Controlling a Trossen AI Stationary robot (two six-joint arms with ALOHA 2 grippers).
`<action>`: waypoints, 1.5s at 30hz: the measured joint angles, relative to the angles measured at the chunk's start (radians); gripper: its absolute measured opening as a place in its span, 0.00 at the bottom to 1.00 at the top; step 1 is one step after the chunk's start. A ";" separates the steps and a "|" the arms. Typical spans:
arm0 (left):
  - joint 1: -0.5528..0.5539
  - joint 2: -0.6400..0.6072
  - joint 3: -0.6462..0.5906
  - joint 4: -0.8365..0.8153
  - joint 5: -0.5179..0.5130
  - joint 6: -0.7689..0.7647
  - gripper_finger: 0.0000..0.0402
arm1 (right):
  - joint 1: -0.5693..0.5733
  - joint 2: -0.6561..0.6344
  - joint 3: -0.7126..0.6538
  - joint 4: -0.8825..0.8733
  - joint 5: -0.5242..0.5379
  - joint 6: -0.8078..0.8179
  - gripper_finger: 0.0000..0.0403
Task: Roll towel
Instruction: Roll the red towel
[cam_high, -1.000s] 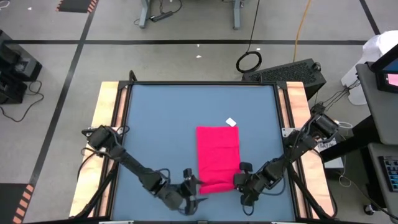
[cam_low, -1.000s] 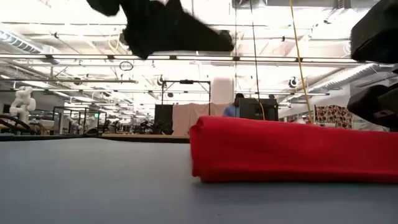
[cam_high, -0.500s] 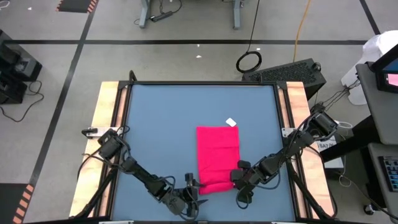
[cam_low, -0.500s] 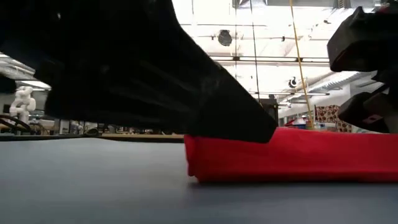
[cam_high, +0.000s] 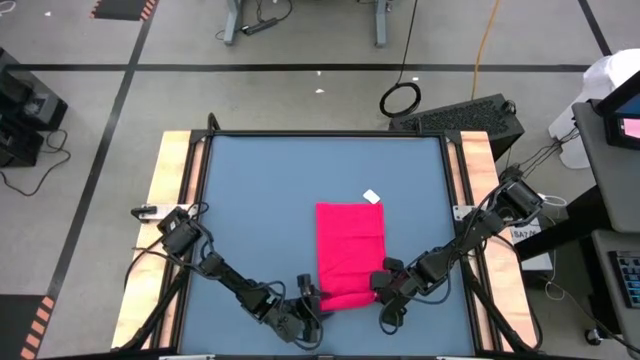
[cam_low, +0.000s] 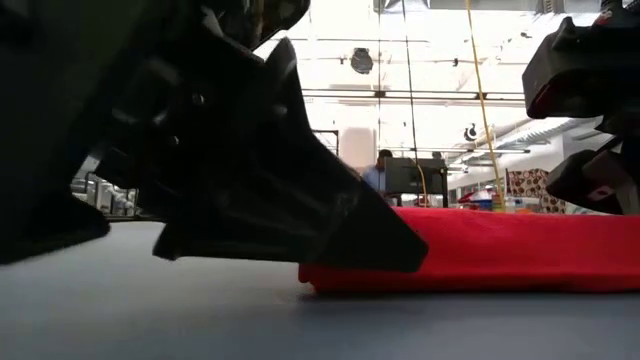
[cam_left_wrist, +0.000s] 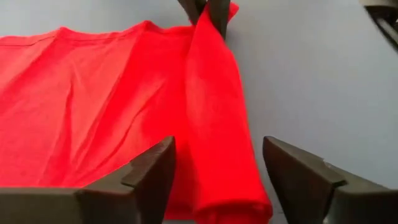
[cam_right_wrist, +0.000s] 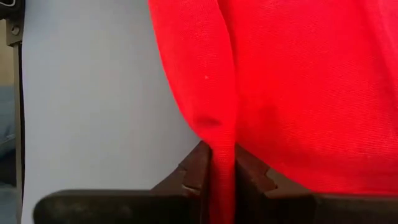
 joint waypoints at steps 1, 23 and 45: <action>0.000 0.000 0.000 -0.002 -0.018 0.003 0.59 | 0.000 0.000 0.000 0.000 0.000 0.001 0.10; -0.038 0.033 0.001 0.041 -0.091 0.105 0.67 | -0.039 0.000 0.000 0.044 0.000 0.059 0.10; 0.019 0.027 0.003 -0.087 -0.015 -0.159 0.35 | -0.024 -0.001 0.000 0.051 0.001 -0.032 0.20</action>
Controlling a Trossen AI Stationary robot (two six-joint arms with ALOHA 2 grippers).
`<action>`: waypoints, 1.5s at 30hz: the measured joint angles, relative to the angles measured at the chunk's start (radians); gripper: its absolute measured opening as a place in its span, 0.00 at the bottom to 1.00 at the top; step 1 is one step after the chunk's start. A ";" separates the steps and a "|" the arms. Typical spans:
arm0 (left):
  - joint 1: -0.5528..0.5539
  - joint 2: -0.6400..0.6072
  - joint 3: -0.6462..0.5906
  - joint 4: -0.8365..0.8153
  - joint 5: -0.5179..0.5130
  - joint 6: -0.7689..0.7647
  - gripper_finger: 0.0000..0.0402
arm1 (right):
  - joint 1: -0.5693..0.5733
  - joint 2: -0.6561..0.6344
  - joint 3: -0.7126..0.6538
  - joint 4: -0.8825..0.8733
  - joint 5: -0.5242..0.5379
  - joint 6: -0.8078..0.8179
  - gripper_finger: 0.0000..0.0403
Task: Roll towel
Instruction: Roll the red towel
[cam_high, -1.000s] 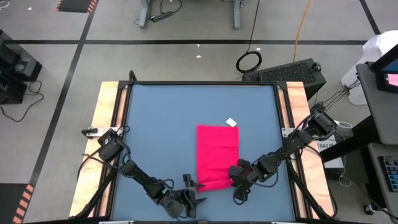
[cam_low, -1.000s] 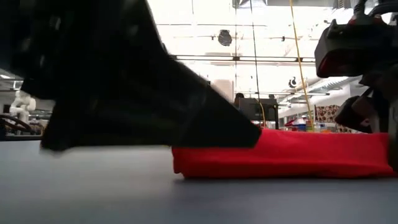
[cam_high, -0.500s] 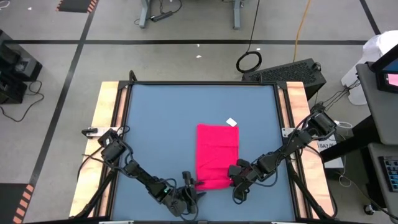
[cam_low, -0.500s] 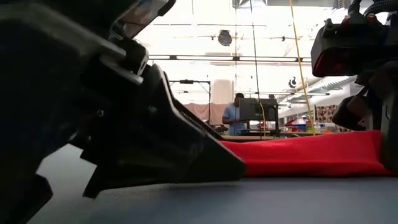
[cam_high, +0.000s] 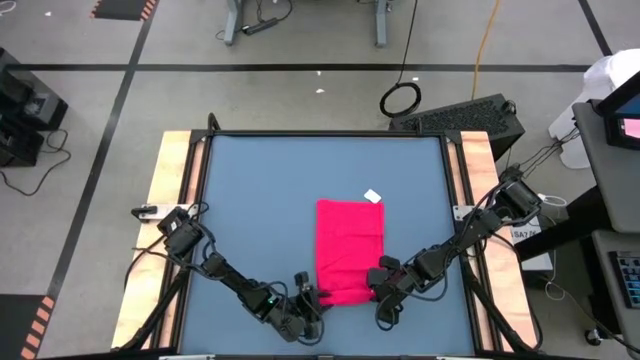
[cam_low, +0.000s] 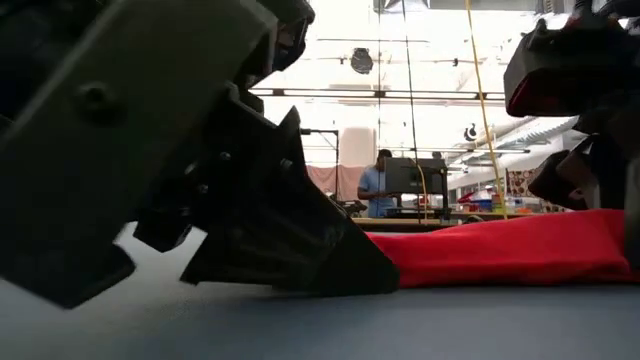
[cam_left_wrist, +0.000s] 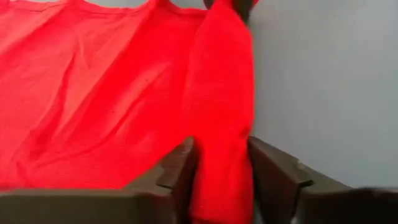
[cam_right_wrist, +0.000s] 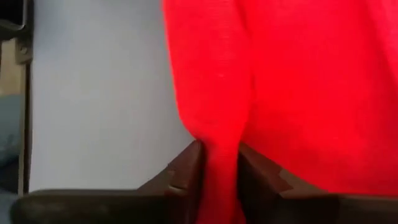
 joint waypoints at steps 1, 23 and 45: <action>0.002 0.000 0.000 -0.007 -0.001 -0.013 0.32 | 0.006 -0.006 0.000 -0.002 0.001 -0.019 0.22; 0.137 -0.042 0.003 0.045 0.340 -0.244 0.09 | 0.318 0.017 0.085 -0.147 0.537 -0.198 0.56; 0.170 -0.047 0.004 0.049 0.399 -0.313 0.10 | 0.233 0.066 0.085 -0.284 0.435 -0.062 0.51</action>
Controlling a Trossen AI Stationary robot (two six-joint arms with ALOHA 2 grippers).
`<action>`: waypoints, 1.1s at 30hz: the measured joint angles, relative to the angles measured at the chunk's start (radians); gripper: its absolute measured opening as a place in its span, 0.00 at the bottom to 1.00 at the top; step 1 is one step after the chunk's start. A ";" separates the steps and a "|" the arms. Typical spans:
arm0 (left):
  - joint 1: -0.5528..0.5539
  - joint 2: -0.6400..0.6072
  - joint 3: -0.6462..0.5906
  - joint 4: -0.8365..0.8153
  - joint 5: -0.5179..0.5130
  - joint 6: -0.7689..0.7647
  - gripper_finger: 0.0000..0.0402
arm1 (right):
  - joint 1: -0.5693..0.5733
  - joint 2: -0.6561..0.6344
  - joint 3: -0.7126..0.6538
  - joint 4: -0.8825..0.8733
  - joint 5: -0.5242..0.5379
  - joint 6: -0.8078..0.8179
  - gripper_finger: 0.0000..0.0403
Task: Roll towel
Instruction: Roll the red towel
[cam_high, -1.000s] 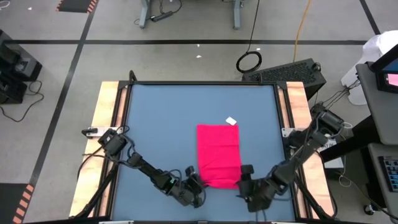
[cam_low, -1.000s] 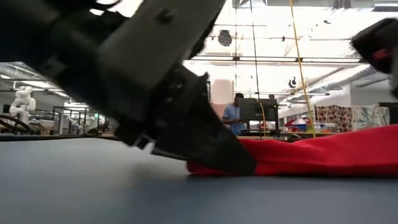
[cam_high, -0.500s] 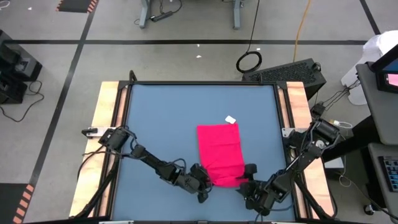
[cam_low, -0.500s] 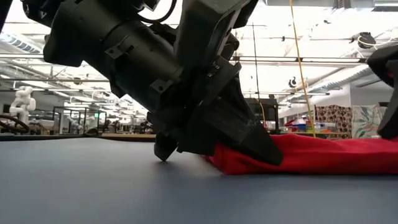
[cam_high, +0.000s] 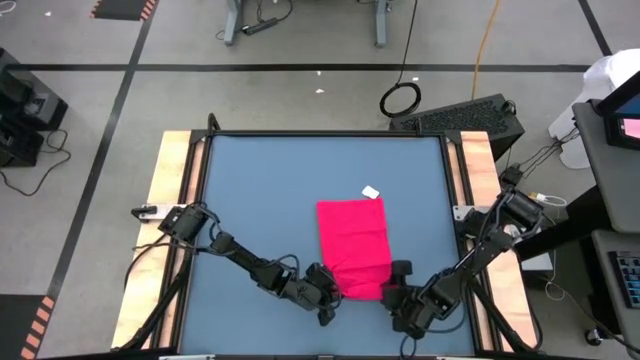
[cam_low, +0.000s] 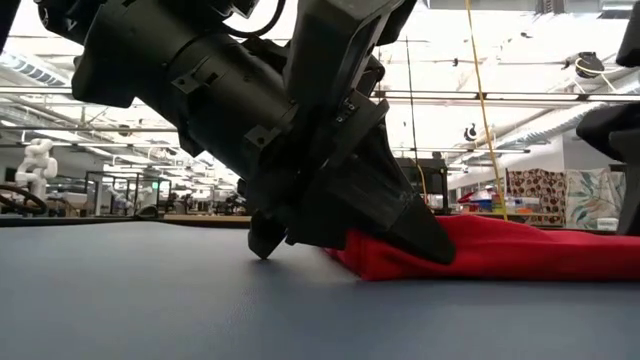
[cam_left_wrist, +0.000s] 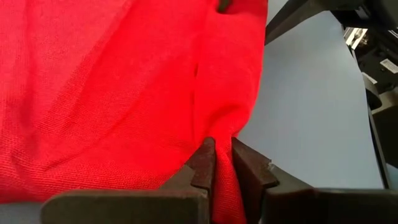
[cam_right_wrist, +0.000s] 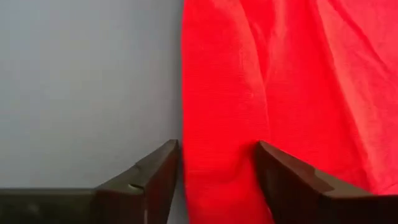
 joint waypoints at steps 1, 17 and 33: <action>0.000 -0.003 0.000 -0.002 0.000 -0.001 0.10 | -0.005 0.000 0.000 0.001 -0.010 0.000 0.49; -0.024 -0.030 -0.002 -0.002 -0.059 0.106 0.54 | -0.120 -0.009 0.003 -0.002 -0.262 -0.008 0.29; -0.073 -0.065 -0.001 0.047 -0.246 0.445 0.66 | -0.322 -0.087 -0.003 -0.036 -0.594 -0.134 0.02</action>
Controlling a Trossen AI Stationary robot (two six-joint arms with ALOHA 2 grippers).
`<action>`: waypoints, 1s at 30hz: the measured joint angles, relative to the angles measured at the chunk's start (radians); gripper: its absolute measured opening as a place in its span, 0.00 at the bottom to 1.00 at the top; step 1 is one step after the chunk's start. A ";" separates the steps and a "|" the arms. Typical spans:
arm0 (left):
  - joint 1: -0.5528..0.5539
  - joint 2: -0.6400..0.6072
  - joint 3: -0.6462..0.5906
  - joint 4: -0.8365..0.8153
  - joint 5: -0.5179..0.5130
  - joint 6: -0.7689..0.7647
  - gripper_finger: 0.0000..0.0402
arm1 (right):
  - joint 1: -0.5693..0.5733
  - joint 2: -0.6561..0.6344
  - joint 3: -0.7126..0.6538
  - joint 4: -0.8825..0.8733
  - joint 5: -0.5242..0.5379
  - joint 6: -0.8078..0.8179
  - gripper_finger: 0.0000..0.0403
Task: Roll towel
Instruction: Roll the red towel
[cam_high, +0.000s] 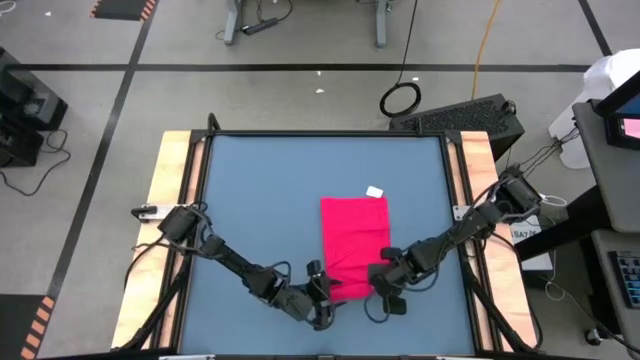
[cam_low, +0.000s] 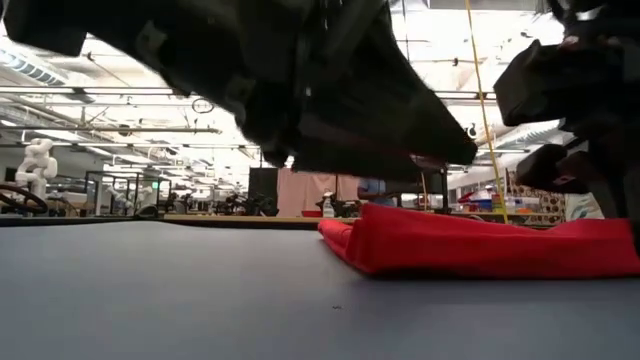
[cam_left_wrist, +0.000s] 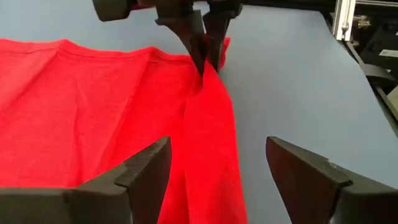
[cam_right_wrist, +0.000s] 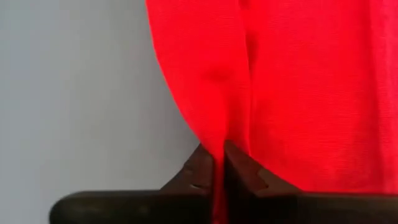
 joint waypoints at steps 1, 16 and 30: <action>0.000 0.010 0.000 0.020 0.000 0.000 0.66 | -0.008 0.000 0.000 0.001 -0.011 0.000 0.03; -0.005 0.095 0.000 0.077 0.028 0.002 0.63 | -0.052 -0.002 0.001 0.023 -0.085 -0.017 0.05; 0.026 0.083 0.001 0.039 0.096 -0.145 0.03 | -0.026 -0.003 0.002 0.025 -0.025 -0.059 0.09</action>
